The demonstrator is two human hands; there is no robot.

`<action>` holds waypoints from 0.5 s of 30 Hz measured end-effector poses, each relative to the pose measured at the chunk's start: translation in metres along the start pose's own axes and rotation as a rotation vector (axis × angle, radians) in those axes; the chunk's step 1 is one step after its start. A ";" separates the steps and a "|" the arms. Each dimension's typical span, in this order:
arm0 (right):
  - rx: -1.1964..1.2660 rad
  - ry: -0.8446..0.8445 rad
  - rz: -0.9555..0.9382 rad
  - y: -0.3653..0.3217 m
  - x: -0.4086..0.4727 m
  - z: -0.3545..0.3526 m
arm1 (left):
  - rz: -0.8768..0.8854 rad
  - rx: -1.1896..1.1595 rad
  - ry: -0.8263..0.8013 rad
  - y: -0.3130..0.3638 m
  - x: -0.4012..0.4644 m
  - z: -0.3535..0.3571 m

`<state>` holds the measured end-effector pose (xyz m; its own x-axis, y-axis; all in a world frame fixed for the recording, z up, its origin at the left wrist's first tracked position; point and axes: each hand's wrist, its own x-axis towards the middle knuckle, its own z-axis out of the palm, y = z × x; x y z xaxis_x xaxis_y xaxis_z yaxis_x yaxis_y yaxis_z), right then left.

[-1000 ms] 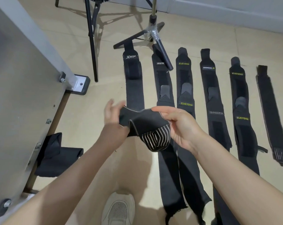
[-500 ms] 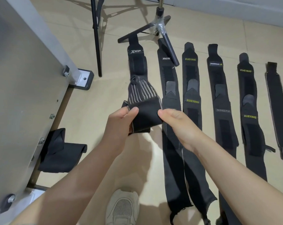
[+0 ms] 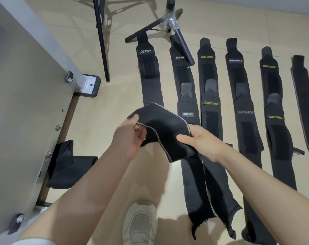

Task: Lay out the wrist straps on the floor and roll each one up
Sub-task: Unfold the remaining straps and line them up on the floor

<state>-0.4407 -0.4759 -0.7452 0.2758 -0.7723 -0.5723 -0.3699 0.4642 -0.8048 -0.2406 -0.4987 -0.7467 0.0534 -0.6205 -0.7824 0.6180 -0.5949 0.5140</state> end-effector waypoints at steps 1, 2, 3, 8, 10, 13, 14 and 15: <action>0.046 0.037 -0.016 0.000 -0.003 -0.003 | 0.000 0.043 -0.002 -0.003 0.000 0.001; 0.091 0.054 -0.026 -0.001 -0.006 -0.007 | 0.017 0.096 -0.013 -0.006 -0.002 0.002; 0.128 0.043 -0.024 -0.002 -0.009 -0.011 | 0.043 0.155 -0.033 -0.008 -0.004 0.004; 0.190 -0.044 0.027 -0.002 -0.032 -0.042 | 0.123 0.424 -0.112 -0.021 -0.007 0.021; 0.238 0.048 0.046 0.001 -0.042 -0.056 | 0.089 0.509 -0.175 -0.031 -0.004 0.037; 0.260 0.242 0.057 0.012 -0.053 -0.084 | 0.054 0.699 -0.229 -0.057 -0.005 0.076; 0.248 0.301 0.060 0.018 -0.058 -0.094 | 0.050 0.760 -0.252 -0.069 -0.007 0.092; 0.240 0.349 0.064 0.023 -0.063 -0.104 | 0.051 0.815 -0.289 -0.081 -0.011 0.108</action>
<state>-0.5593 -0.4614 -0.7114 -0.0730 -0.8197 -0.5681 -0.1487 0.5722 -0.8065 -0.3764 -0.4990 -0.7415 -0.2040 -0.6962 -0.6883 -0.1402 -0.6750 0.7243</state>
